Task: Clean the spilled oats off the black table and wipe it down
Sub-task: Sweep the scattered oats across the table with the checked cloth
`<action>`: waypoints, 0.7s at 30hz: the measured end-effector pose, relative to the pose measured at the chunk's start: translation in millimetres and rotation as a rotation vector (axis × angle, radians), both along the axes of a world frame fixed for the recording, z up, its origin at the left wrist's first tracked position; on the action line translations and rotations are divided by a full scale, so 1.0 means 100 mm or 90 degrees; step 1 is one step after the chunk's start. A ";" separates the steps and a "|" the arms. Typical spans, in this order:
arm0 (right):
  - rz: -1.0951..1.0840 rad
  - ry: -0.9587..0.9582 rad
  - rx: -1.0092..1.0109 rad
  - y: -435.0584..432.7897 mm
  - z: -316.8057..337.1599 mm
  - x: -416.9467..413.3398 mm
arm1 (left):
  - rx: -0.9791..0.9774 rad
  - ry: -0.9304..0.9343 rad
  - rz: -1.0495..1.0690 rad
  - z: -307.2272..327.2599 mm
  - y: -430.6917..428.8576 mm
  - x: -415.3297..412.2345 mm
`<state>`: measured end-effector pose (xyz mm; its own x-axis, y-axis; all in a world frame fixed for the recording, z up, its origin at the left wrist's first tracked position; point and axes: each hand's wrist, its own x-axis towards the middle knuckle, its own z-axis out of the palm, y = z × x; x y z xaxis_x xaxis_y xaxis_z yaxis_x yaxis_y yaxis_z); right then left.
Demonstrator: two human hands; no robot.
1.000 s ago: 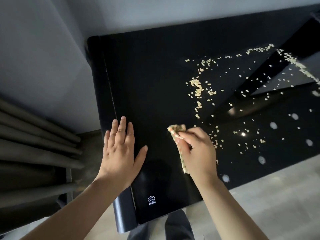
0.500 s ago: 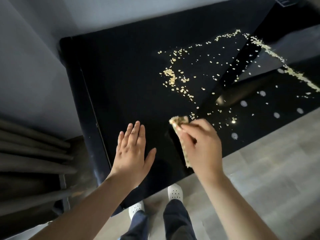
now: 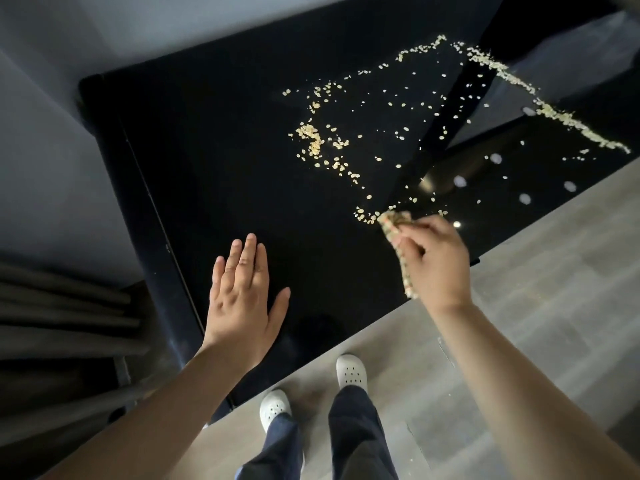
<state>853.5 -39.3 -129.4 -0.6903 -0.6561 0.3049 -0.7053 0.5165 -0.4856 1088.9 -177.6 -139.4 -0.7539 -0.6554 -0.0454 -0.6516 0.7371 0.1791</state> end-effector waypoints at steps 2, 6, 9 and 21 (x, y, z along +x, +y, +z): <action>-0.036 0.006 -0.006 -0.04 0.04 -0.14 | 0.000 0.002 0.000 0.00 0.01 0.00; 0.004 0.014 -0.083 -0.13 0.14 0.12 | -0.008 -0.001 0.004 -0.02 0.02 -0.01; 0.063 -0.013 -0.064 -0.21 0.09 0.49 | -0.013 -0.004 0.005 -0.01 0.02 -0.01; -0.004 0.005 -0.046 -0.17 -0.12 -0.05 | 0.001 -0.017 0.003 0.04 0.00 -0.01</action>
